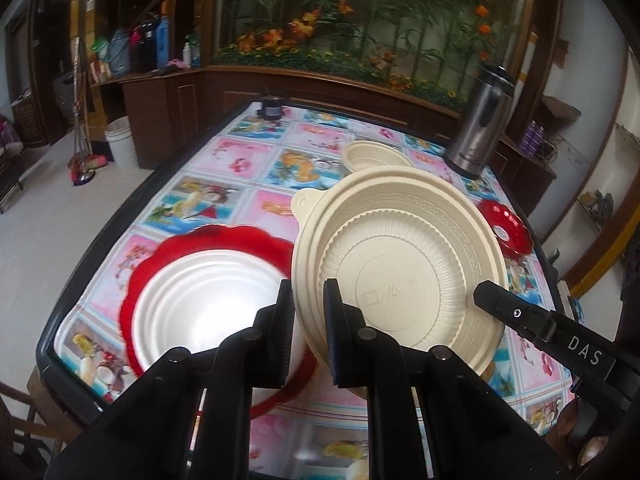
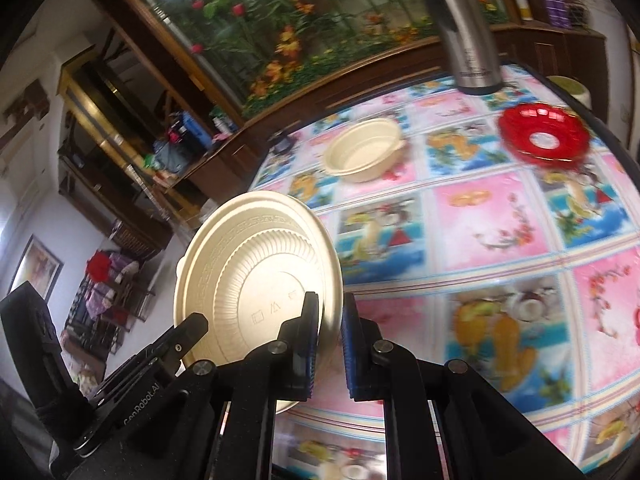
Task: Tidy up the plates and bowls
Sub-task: 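Carry the beige plate with the left tool over the red plate stack, then lower the beige plate onto the stack and open the left tool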
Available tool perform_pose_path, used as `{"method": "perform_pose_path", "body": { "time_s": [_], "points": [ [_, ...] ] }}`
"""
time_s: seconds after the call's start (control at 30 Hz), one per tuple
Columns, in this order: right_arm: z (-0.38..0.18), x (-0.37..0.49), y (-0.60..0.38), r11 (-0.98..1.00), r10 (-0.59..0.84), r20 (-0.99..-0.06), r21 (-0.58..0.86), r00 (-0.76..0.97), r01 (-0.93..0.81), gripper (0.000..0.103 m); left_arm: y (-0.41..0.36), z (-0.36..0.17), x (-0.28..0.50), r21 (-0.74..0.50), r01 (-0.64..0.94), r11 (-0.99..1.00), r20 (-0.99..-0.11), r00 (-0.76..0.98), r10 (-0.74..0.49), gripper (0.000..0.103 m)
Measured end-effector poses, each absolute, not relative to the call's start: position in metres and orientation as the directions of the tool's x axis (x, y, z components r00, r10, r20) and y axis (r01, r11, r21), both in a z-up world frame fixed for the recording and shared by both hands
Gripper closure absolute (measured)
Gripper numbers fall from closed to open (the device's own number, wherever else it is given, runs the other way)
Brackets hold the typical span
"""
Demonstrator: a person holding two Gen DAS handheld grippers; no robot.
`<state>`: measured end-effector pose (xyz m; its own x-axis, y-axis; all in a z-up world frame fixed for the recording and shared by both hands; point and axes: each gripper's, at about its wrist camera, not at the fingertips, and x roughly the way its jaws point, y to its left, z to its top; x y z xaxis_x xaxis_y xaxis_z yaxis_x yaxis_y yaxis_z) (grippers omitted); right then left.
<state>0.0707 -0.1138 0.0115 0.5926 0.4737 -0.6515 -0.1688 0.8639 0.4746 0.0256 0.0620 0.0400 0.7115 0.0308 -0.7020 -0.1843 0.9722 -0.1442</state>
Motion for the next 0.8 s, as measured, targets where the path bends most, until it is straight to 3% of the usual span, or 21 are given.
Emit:
{"method": "perform_pose_path", "body": {
  "time_s": [0.37,0.8],
  "points": [
    [0.005,0.079,-0.032,0.832,0.554,-0.667,0.469,0.499,-0.296,0.092,0.12,0.031,0.011,-0.14,-0.318,0.938,-0.715,0.687,0.126,0.091],
    [-0.018,0.085,0.007,0.821,0.569,-0.707,0.465,0.42,-0.33,0.092,0.147,0.006,0.008,-0.136,-0.38,0.915,-0.757,0.636,0.151,0.091]
  ]
}}
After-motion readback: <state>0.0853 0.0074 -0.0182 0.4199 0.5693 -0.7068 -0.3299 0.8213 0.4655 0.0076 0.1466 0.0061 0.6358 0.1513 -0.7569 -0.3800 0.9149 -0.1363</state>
